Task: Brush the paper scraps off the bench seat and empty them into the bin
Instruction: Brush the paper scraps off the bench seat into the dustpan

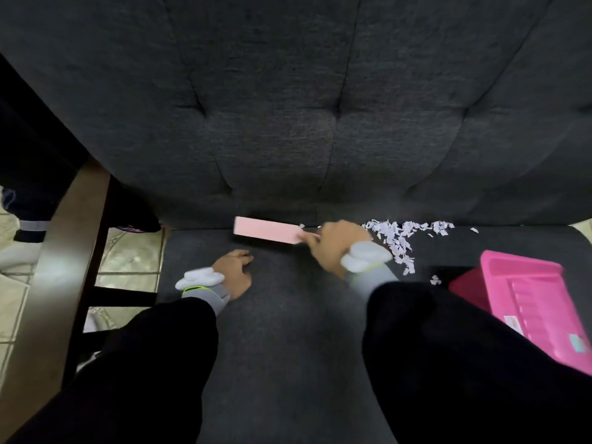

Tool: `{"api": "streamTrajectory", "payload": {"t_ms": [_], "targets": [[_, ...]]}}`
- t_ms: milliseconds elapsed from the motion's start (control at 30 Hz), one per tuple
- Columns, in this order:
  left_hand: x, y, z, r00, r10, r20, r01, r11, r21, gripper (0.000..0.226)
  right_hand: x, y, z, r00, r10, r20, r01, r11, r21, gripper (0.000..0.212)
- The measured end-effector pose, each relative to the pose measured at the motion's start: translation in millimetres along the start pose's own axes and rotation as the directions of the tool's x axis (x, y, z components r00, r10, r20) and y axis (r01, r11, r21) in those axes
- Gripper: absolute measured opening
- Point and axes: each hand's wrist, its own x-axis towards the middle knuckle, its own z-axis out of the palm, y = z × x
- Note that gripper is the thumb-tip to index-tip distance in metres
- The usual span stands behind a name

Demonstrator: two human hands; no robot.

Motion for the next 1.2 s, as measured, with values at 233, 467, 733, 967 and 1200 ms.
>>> {"api": "streamTrajectory", "payload": {"t_ms": [233,467,733,967,1200], "targets": [[0.6,-1.6,-0.1,1.0,0.025,0.013,-0.025,0.999,0.048,0.049,31.9,16.0,8.2,0.984,0.114,0.134,-0.115,0.993,0.0,0.062],[-6.4,6.5,-4.7,0.996,-0.001,0.091,-0.005,0.998,0.066,0.054,-1.4,130.3,3.8,0.898,0.41,0.161,-0.4,0.912,-0.091,0.075],[-32.1,8.6,-7.4,0.998,0.052,-0.031,-0.052,0.999,-0.01,0.042,-71.5,127.3,9.9,0.864,0.499,0.069,-0.504,0.856,0.114,0.074],[-55.2,26.4,-13.5,0.991,0.097,-0.097,-0.113,0.978,-0.176,0.038,-100.2,76.9,61.6,0.88,0.397,0.262,-0.467,0.824,0.32,0.077],[-64.0,61.8,-5.0,0.982,0.11,-0.155,-0.155,0.936,-0.317,0.029,-109.7,125.3,75.4,0.86,0.475,0.189,-0.509,0.76,0.405,0.068]]}}
